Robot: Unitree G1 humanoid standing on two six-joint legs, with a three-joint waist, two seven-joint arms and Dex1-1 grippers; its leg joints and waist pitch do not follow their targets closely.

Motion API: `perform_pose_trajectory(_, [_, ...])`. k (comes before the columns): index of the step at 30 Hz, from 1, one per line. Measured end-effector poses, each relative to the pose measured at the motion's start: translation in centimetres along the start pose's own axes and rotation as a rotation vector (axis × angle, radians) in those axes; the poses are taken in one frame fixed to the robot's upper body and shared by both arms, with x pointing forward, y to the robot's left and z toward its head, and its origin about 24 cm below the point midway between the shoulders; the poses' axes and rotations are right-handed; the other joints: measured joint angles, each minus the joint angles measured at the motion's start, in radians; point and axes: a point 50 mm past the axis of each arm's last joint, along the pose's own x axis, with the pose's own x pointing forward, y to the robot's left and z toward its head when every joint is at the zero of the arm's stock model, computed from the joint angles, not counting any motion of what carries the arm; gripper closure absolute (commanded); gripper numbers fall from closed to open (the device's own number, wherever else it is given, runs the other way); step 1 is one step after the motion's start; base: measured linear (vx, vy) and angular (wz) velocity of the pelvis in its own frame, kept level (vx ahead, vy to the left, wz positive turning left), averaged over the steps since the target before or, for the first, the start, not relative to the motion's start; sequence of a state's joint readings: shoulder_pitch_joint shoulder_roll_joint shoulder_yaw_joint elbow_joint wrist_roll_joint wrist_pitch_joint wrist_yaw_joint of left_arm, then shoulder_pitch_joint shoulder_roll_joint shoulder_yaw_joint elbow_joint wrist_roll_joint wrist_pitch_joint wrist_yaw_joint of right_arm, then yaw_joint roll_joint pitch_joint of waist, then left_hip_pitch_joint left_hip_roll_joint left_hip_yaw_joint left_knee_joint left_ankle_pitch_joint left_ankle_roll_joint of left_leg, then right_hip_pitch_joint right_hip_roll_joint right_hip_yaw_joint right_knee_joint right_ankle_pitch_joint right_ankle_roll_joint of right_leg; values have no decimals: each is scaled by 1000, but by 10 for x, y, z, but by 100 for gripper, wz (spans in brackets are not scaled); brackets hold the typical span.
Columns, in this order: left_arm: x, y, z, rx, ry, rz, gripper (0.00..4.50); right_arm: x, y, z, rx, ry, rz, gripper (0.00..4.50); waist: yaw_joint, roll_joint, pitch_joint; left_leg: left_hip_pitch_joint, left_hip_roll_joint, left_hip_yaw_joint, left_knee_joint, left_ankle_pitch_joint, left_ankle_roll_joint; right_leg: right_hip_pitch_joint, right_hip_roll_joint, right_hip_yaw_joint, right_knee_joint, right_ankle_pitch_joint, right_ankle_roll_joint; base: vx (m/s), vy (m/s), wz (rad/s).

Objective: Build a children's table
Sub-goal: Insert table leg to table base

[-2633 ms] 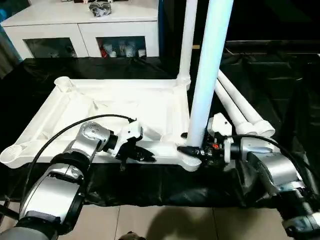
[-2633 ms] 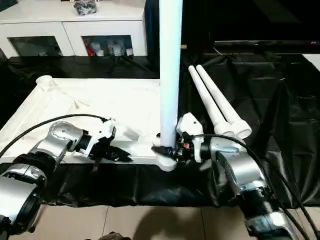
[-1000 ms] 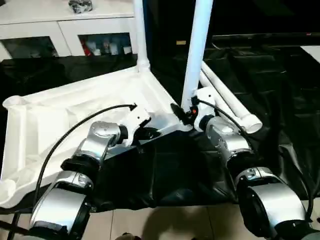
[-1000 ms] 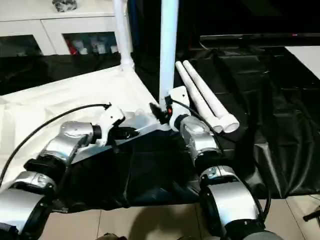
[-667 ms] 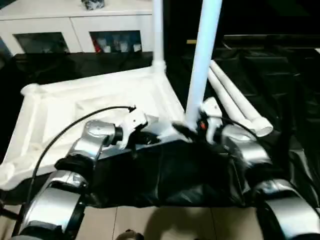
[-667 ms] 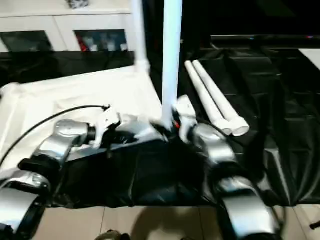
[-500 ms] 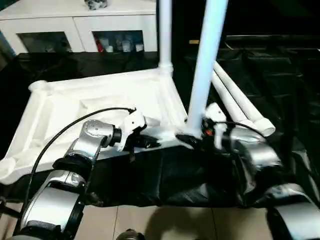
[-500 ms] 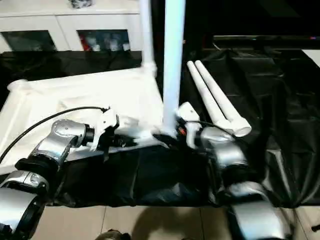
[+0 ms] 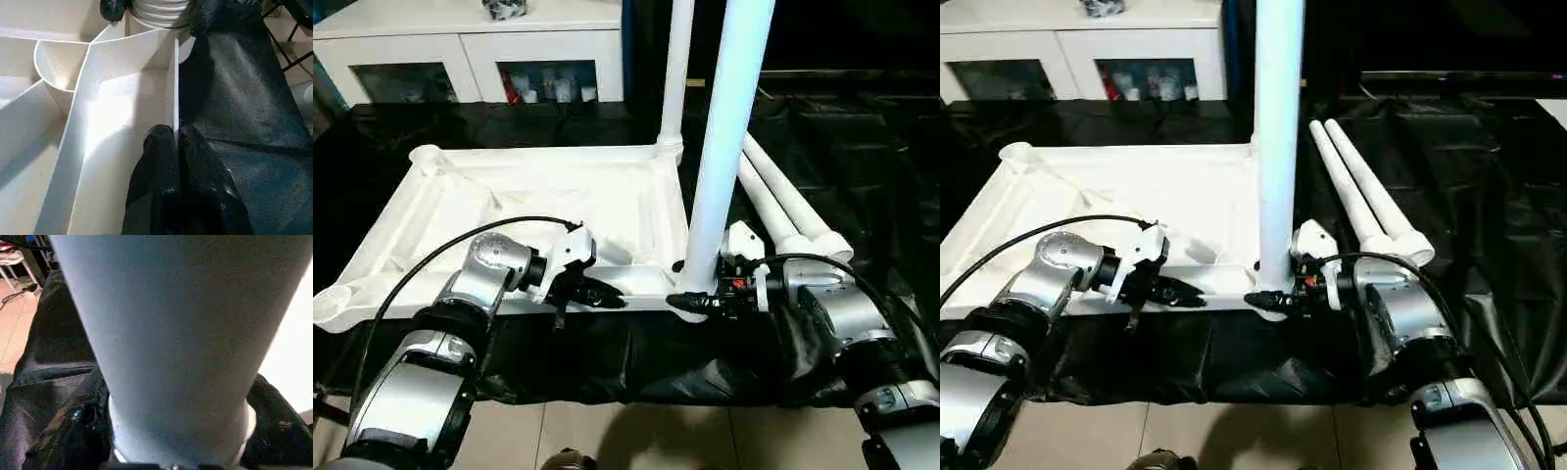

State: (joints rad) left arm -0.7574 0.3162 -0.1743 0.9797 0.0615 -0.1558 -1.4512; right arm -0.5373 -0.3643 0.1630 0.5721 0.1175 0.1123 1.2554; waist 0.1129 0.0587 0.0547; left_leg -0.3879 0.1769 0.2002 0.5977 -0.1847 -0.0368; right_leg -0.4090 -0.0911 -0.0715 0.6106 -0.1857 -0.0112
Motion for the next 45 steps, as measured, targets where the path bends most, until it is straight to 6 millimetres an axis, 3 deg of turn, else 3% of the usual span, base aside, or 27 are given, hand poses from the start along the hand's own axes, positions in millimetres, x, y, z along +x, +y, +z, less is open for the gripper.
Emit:
perform_pose_trajectory(4, [3,3,-3,-25,-2,65,450,7,-4,-4,62,-53,-123,172,-3,0,0,1,0,0,0,0,0,0,0,0,0,0,0,0,0,0])
perform_pose_trajectory(8, [16,16,5,-66,-17,241,450,23,-27,-1,158,-135,-483,173,-26,1,0,3,0,0,1,1,-2,1,0,1,1,2,-4,0,0,0])
perform_pose_trajectory(14, [38,24,18,-69,-33,395,450,35,-42,3,241,-193,-815,173,-26,5,0,3,-1,0,-2,1,-2,1,0,1,0,1,-1,0,0,0])
perform_pose_trajectory(17, [42,26,20,-70,-42,462,450,46,-39,8,245,-230,-842,173,-27,5,0,3,-1,1,-3,1,-1,1,0,1,-1,0,-1,0,0,0])
perform_pose_trajectory(18, [46,26,23,-71,-56,481,450,58,-33,11,244,-249,-815,173,-30,5,0,2,-1,1,-3,0,-1,0,0,1,-1,0,-1,0,0,0])
perform_pose_trajectory(22, [55,25,27,-57,-79,485,450,77,-24,15,231,-265,-777,173,-18,4,0,0,-1,1,-2,1,-1,0,0,0,-1,0,-1,0,0,0])
perform_pose_trajectory(27, [51,23,25,-32,-83,471,450,71,-27,14,213,-285,-791,173,-24,4,1,1,-2,1,-2,1,0,0,-1,1,-1,0,-1,0,0,0])
perform_pose_trajectory(31, [37,17,18,19,-108,417,450,43,-34,12,160,-320,-786,173,-21,11,4,-1,-1,0,-2,1,0,-1,-1,-1,-1,0,-1,0,0,0])
perform_pose_trajectory(36, [28,15,14,34,-114,391,450,23,-35,17,97,-357,-762,173,-23,16,7,-3,-1,0,-1,2,2,-3,-1,0,0,0,-1,0,0,0])
perform_pose_trajectory(37, [25,14,14,37,-122,366,406,18,-32,17,84,-365,-738,173,-23,21,8,-4,-1,0,-1,3,4,-4,-1,-1,0,0,-1,0,0,0])
perform_pose_trajectory(38, [23,12,13,36,-129,347,395,14,-31,16,79,-367,-722,173,-23,25,9,-5,-1,0,-1,3,5,-5,-1,-1,0,0,-1,0,0,0])
perform_pose_trajectory(42, [10,8,29,32,-284,249,373,0,-20,10,100,-361,-635,173,-17,41,8,-11,0,-1,4,2,9,-8,-1,-2,0,0,-1,0,0,0])
perform_pose_trajectory(45, [3,8,41,-1,-376,190,354,-2,-13,18,96,-385,-576,173,-28,64,5,-12,-1,0,9,0,12,-7,-1,0,1,1,-2,0,0,0])
